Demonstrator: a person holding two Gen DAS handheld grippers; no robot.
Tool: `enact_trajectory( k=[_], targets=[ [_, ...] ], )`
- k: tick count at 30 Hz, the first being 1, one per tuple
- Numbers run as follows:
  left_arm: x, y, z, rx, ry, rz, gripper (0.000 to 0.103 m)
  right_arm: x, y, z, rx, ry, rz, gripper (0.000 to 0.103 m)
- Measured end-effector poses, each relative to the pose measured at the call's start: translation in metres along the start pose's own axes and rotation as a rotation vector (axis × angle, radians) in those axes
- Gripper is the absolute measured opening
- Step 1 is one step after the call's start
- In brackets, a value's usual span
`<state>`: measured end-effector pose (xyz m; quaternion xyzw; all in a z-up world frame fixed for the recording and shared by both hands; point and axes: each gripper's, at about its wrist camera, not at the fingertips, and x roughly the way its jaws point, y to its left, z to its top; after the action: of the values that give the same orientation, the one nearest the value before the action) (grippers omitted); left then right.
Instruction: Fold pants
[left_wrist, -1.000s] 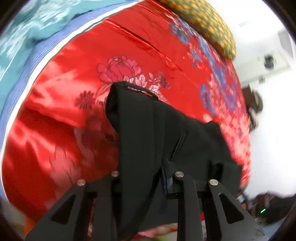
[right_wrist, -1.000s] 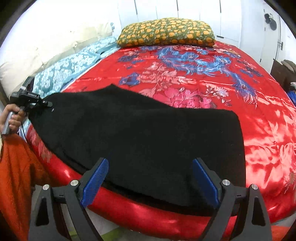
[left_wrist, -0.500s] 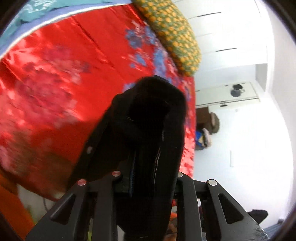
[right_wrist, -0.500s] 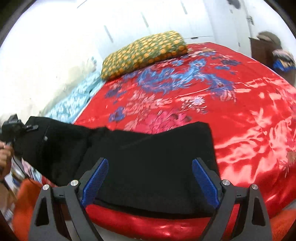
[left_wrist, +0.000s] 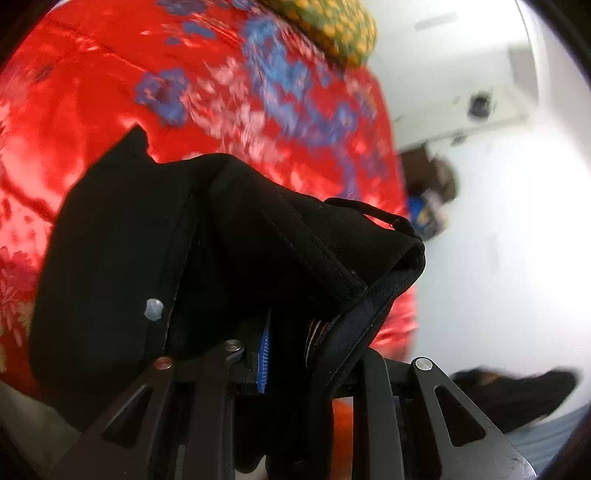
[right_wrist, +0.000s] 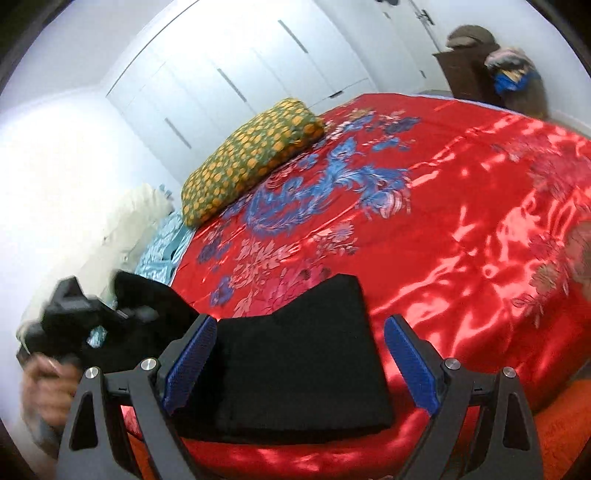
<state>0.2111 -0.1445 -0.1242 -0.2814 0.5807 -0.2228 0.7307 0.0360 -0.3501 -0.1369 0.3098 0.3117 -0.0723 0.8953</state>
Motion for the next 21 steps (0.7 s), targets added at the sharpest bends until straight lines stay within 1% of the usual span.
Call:
enact_trajectory(
  k=[1,3,4,5,6,7,9,10,11,12,14,15,17,19,20,21],
  targets=[
    [0.014,-0.007,-0.006,0.039,0.009,0.048,0.021,-0.001,-0.005,0.000,0.019,0.000,-0.002,0.092],
    [0.049,-0.019,-0.019,0.151,0.041,0.163,0.028,-0.003,-0.012,0.000,0.046,0.002,-0.001,0.092],
    [0.060,-0.022,-0.025,0.188,0.059,0.193,0.033,-0.005,-0.017,-0.001,0.061,0.002,-0.001,0.092],
    [0.077,-0.028,-0.030,0.229,0.098,0.209,0.045,-0.006,-0.020,-0.001,0.072,0.002,-0.001,0.092],
    [0.083,-0.029,-0.032,0.239,0.125,0.192,0.054,-0.006,-0.023,-0.001,0.083,0.001,0.000,0.092],
    [0.087,-0.034,-0.033,0.238,0.151,0.157,0.056,-0.007,-0.027,-0.001,0.099,0.000,0.001,0.092],
    [0.079,-0.043,-0.030,0.220,0.164,0.078,0.066,-0.009,-0.036,-0.001,0.140,-0.003,0.001,0.092],
    [0.072,-0.045,-0.027,0.217,0.160,0.038,0.069,-0.011,-0.041,-0.002,0.157,-0.003,-0.001,0.092],
    [0.057,-0.047,-0.021,0.224,0.138,0.006,0.074,-0.010,-0.044,-0.002,0.171,-0.001,-0.003,0.092],
    [0.044,-0.051,-0.018,0.235,0.109,0.004,0.079,-0.009,-0.046,-0.003,0.182,0.004,-0.001,0.092],
    [0.021,-0.048,-0.011,0.254,0.054,0.019,0.084,-0.003,-0.043,-0.003,0.170,0.034,0.029,0.092],
    [0.005,-0.040,-0.006,0.261,0.017,0.041,0.085,0.002,-0.038,-0.004,0.147,0.059,0.061,0.092],
    [-0.021,-0.019,0.001,0.272,-0.045,0.105,0.085,0.012,-0.012,-0.008,0.054,0.127,0.187,0.091],
    [-0.043,0.007,-0.003,0.278,-0.085,0.177,0.085,0.018,0.020,-0.018,-0.070,0.187,0.294,0.091],
    [-0.049,0.018,-0.004,0.275,-0.093,0.201,0.085,0.022,0.039,-0.027,-0.156,0.220,0.329,0.091],
    [-0.056,0.037,-0.008,0.263,-0.098,0.236,0.085,0.027,0.057,-0.037,-0.246,0.260,0.339,0.089]
  ],
)
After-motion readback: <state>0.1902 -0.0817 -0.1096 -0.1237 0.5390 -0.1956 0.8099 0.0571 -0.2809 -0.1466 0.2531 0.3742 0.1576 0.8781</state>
